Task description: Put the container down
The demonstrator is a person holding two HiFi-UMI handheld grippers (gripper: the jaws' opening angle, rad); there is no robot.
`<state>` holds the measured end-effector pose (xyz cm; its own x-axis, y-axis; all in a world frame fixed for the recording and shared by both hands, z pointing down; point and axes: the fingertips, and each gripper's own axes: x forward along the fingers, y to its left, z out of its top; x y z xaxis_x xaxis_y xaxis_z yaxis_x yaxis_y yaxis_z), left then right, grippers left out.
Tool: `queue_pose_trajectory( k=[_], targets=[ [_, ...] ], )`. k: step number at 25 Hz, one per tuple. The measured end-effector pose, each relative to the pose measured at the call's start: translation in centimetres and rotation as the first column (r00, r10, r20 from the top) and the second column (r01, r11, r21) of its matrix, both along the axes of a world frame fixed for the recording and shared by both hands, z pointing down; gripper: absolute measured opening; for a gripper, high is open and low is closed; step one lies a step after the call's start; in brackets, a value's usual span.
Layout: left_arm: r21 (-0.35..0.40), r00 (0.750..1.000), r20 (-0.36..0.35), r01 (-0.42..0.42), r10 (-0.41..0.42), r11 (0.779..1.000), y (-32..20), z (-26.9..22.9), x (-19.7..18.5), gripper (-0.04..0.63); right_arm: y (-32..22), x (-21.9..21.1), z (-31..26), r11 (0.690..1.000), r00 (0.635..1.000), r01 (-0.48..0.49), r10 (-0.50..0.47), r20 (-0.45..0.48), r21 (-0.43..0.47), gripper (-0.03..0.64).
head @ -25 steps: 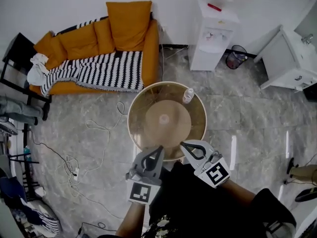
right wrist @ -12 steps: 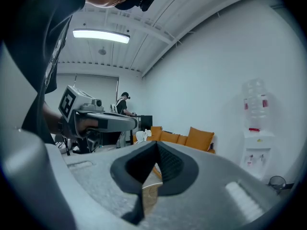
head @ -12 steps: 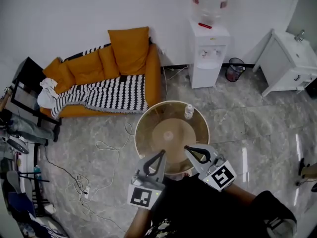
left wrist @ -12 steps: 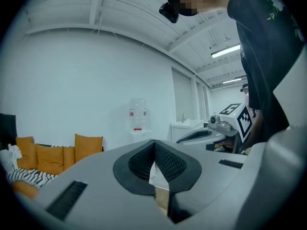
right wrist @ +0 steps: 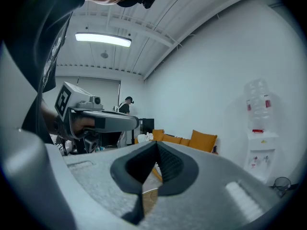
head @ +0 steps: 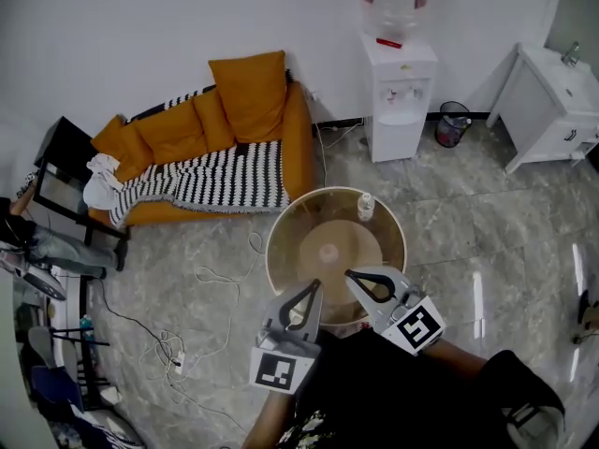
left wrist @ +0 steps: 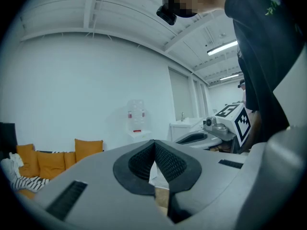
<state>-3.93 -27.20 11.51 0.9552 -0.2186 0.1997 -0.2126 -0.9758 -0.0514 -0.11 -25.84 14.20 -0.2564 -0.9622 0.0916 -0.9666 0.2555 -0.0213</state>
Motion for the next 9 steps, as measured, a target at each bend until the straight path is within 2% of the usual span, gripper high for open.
queue_pose_trajectory(
  k=[9],
  targets=[
    [0.012,1.000,0.012,0.017,-0.017,1.000,-0.25,0.50,0.26,0.006,-0.19,0.45,0.69,1.000,1.000,0.010,-0.010,-0.011,0.008,-0.006]
  ],
)
